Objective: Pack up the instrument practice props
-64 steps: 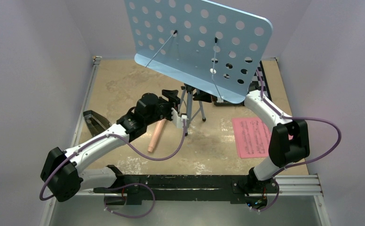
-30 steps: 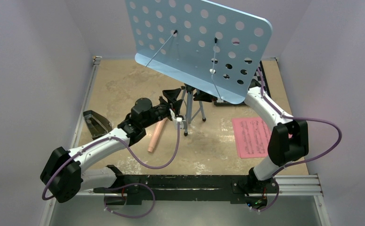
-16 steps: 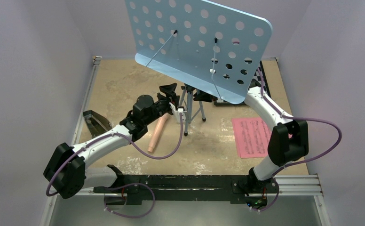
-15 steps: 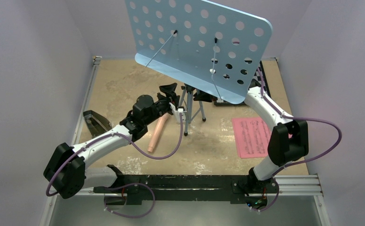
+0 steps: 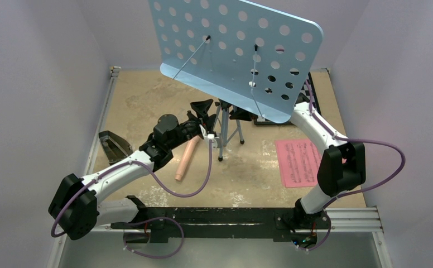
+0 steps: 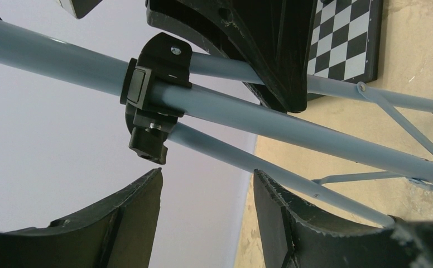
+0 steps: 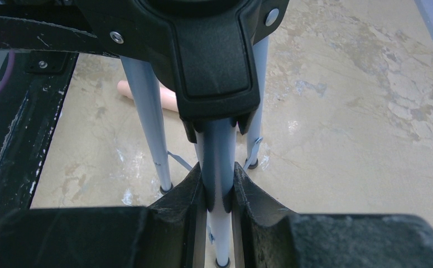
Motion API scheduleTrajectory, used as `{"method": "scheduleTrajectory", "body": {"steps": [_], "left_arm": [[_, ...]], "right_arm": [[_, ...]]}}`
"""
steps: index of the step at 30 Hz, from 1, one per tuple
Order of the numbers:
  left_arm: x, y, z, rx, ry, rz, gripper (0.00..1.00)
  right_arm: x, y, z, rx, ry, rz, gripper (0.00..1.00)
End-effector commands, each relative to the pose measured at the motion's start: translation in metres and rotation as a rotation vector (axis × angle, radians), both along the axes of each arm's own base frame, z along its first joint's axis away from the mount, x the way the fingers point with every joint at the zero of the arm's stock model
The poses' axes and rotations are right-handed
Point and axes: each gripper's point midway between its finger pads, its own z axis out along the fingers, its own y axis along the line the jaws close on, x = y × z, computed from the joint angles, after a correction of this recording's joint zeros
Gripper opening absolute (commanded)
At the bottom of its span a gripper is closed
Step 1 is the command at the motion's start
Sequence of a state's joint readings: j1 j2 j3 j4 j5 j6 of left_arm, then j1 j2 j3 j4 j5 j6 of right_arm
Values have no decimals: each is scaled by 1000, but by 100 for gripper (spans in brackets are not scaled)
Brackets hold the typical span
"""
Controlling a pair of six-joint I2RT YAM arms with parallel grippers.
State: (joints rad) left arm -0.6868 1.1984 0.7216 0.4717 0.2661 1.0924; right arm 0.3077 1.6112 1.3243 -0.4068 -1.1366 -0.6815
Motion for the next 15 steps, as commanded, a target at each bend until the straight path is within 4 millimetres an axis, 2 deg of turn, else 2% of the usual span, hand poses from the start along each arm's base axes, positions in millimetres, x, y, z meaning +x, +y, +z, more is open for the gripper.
{"method": "scheduleTrajectory", "body": {"steps": [1, 9, 15], "left_arm": [[-11, -5, 18, -39, -52, -65, 65], [-20, -18, 13, -19, 8, -151, 63], [-23, -16, 23, -17, -68, -157, 62]], "right_arm": [[1, -7, -21, -78, 95, -56, 0], [1, -7, -20, -78, 93, -57, 0], [0, -7, -21, -78, 99, -57, 0]]}}
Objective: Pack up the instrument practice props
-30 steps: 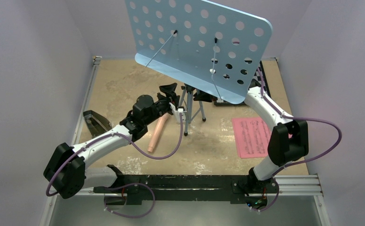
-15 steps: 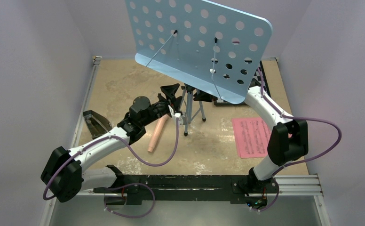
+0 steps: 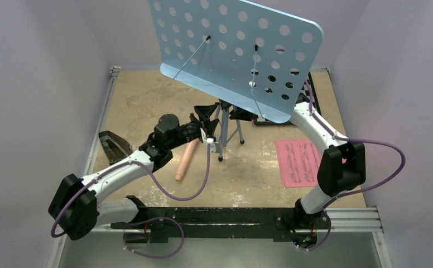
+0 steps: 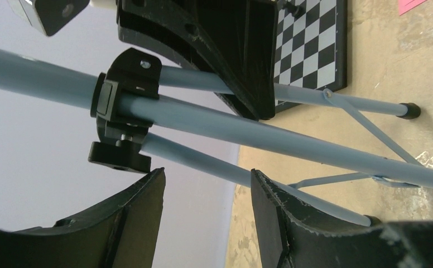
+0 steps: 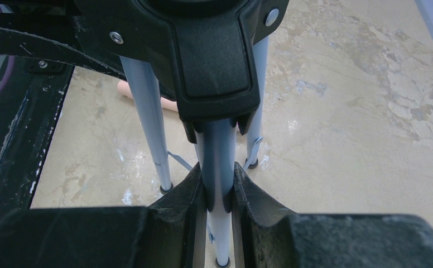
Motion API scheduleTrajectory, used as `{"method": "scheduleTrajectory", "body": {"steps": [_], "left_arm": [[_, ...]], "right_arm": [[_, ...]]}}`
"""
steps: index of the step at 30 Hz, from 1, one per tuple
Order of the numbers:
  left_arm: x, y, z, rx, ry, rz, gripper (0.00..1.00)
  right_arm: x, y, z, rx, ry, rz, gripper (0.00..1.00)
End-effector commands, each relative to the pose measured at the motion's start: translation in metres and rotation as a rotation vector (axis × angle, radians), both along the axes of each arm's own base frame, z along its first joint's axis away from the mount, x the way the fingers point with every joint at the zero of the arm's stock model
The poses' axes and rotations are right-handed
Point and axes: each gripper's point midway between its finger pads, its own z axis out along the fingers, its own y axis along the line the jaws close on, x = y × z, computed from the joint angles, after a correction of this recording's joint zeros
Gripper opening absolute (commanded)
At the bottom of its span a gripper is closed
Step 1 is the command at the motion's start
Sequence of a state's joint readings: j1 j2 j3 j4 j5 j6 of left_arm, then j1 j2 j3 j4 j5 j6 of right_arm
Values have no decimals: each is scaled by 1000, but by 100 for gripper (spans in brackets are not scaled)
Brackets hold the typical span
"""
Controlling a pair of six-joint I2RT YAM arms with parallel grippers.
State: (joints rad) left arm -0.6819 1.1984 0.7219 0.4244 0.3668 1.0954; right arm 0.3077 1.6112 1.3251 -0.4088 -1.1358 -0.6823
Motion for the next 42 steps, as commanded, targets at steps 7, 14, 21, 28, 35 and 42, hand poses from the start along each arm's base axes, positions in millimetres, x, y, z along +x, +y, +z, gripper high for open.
{"method": "scheduleTrajectory", "body": {"steps": [7, 14, 21, 28, 35, 42], "left_arm": [[-9, 3, 54, -47, -229, -24, 64], [-32, 9, 39, 24, -135, -85, 63], [-41, 4, 40, 32, -124, -143, 63], [-45, -2, 40, 46, -115, -191, 62], [-37, -4, 52, 9, -200, -164, 67], [-20, -4, 57, 10, -199, -121, 68]], "right_arm": [[-1, -6, -24, -80, 98, -56, 0], [-3, -5, -26, -81, 98, -50, 0], [-3, -5, -28, -82, 98, -47, 0], [-3, -5, -29, -83, 97, -45, 0], [-5, -5, -29, -83, 97, -43, 0], [-3, -5, -28, -85, 100, -44, 0]]}}
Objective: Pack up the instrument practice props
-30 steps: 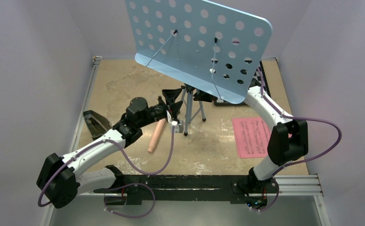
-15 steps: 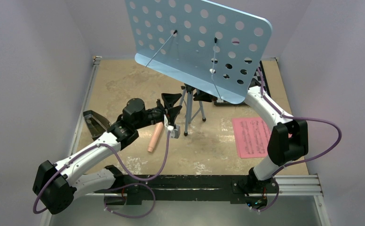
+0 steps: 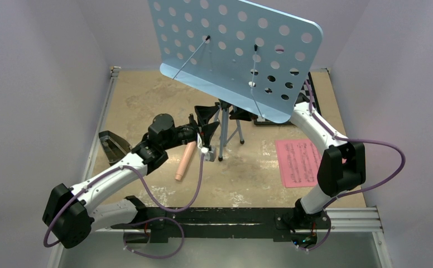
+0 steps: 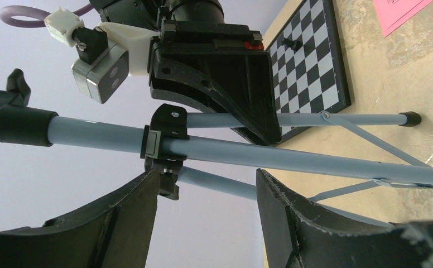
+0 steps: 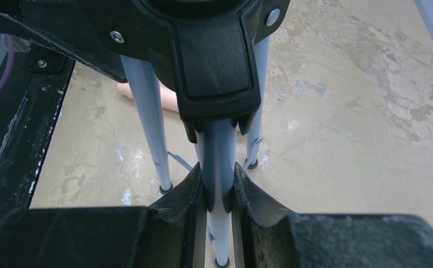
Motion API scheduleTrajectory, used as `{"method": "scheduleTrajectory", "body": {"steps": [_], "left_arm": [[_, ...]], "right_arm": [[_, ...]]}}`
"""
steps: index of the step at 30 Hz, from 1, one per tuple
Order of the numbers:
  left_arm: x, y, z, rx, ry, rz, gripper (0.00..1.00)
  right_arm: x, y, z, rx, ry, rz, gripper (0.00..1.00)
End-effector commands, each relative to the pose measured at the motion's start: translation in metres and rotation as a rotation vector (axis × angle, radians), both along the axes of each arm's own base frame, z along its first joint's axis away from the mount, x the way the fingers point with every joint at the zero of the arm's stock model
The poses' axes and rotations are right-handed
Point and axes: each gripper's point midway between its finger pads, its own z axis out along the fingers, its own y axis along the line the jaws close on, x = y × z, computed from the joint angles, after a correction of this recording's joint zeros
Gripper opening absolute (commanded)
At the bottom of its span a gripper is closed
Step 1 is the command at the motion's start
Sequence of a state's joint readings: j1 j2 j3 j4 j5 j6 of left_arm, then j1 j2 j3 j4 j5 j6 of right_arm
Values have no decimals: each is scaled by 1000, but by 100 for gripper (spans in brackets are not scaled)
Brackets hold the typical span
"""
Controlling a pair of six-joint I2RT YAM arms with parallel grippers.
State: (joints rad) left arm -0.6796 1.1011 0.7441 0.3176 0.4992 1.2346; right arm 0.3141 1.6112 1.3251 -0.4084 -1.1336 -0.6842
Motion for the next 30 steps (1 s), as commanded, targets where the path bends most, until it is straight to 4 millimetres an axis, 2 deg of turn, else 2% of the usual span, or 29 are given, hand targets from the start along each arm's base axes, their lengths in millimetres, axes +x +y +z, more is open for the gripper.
{"method": "scheduleTrajectory", "body": {"steps": [1, 5, 14, 30], "left_arm": [[11, -2, 28, -42, -61, 17, 68], [22, -1, 24, -51, -39, 60, 68], [34, 3, 37, -102, -74, 120, 69], [45, 1, 6, -32, 53, 151, 65]], "right_arm": [[-2, -6, -28, -84, 103, -50, 0], [-1, -6, -29, -85, 105, -49, 0], [0, -6, -31, -87, 113, -51, 0], [1, -5, -32, -87, 117, -53, 0]]}}
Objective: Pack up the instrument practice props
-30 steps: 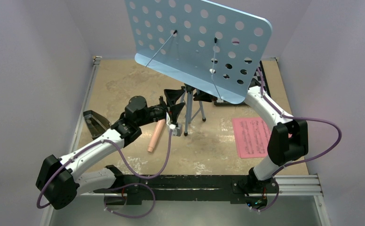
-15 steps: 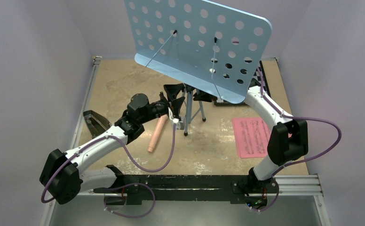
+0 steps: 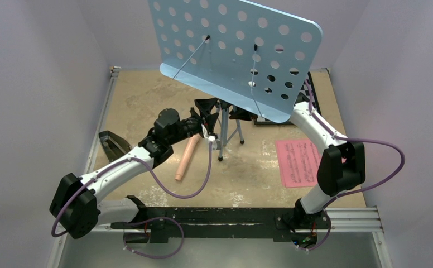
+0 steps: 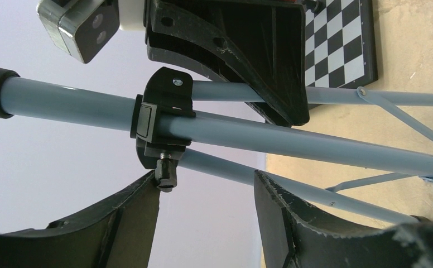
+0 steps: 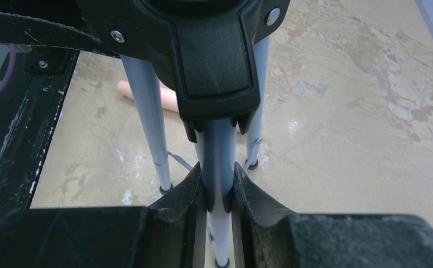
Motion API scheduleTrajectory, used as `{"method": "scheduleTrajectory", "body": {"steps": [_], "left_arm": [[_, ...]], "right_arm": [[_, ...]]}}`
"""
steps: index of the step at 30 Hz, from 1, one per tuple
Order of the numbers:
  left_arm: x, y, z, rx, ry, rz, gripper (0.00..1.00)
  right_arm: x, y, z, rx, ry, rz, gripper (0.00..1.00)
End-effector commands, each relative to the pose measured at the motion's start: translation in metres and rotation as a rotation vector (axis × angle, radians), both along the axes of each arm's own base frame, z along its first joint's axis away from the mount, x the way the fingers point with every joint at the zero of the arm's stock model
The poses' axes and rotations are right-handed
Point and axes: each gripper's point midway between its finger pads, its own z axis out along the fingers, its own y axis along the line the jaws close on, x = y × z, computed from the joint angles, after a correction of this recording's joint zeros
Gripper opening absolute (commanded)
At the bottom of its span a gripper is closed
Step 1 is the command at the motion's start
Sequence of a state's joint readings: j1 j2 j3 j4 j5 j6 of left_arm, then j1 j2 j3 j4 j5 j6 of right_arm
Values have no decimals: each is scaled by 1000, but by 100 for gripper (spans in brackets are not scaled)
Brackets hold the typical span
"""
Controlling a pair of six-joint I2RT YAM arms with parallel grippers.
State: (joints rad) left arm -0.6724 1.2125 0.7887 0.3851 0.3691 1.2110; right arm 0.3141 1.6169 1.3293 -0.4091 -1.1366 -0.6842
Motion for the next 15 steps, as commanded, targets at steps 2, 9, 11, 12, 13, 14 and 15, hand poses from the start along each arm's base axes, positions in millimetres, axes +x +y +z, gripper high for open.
{"method": "scheduleTrajectory", "body": {"steps": [2, 9, 11, 12, 13, 14, 15], "left_arm": [[9, 0, 9, -30, 62, 27, 64], [14, 5, -3, -38, 151, 48, 64], [12, 5, -3, -42, 156, 43, 64], [12, 5, -5, -39, 161, 42, 63], [11, 5, -5, -38, 162, 42, 63], [11, 5, -5, -35, 165, 42, 63], [11, 5, -6, -33, 168, 42, 63]], "right_arm": [[0, -6, -32, -89, 116, -54, 0], [1, -6, -33, -90, 118, -57, 0], [1, -6, -33, -91, 118, -58, 0], [1, -6, -34, -92, 120, -58, 0], [1, -6, -34, -92, 118, -58, 0], [1, -6, -34, -91, 118, -58, 0], [1, -6, -34, -91, 118, -58, 0]]}}
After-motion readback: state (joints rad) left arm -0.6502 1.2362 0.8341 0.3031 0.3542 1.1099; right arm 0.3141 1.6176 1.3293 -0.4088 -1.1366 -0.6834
